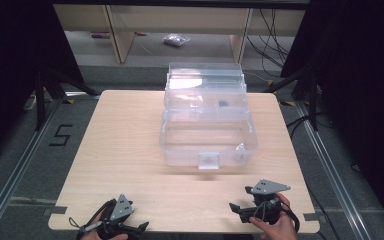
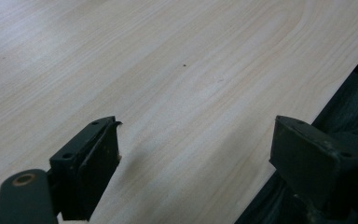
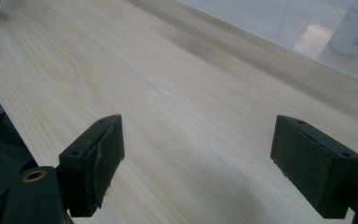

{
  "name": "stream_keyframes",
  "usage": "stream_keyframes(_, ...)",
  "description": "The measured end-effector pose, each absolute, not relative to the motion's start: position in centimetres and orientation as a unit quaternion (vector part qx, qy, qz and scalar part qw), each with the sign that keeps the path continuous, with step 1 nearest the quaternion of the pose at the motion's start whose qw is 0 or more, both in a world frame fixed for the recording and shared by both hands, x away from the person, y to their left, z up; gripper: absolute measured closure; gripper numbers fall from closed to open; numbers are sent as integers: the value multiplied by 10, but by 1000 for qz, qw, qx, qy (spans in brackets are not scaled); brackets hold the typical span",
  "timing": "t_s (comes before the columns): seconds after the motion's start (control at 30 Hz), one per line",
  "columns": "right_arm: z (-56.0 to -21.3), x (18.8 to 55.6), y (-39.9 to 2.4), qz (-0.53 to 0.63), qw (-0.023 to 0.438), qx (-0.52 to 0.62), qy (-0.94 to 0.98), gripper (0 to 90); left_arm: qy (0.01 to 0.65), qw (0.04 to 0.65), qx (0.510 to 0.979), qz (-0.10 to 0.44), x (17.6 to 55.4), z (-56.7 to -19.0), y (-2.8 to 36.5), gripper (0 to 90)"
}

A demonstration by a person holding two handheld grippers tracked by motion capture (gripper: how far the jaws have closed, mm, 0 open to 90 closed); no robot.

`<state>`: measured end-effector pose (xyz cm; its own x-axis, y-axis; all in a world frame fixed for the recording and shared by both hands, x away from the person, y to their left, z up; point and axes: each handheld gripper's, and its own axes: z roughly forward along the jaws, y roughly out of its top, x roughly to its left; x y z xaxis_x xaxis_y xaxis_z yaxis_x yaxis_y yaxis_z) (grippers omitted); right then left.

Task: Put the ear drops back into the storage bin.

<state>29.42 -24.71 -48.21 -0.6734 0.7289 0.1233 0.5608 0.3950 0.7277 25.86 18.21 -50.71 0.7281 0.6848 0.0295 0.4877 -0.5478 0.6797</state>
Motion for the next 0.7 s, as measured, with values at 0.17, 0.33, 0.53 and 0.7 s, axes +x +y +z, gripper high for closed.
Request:
stream_keyframes(0.17,-484,288,-249,385,112,380,834,182,338,334,868,147,259,-507,182,150)
stream_keyframes(0.33,-486,284,-251,372,114,384,837,174,338,335,867,147,259,-507,182,150)
stream_keyframes(0.53,-488,283,-251,363,115,384,841,175,343,335,866,144,258,-507,182,149)
stream_keyframes(0.7,-489,279,-250,349,118,397,841,168,343,335,866,144,258,-508,181,149)
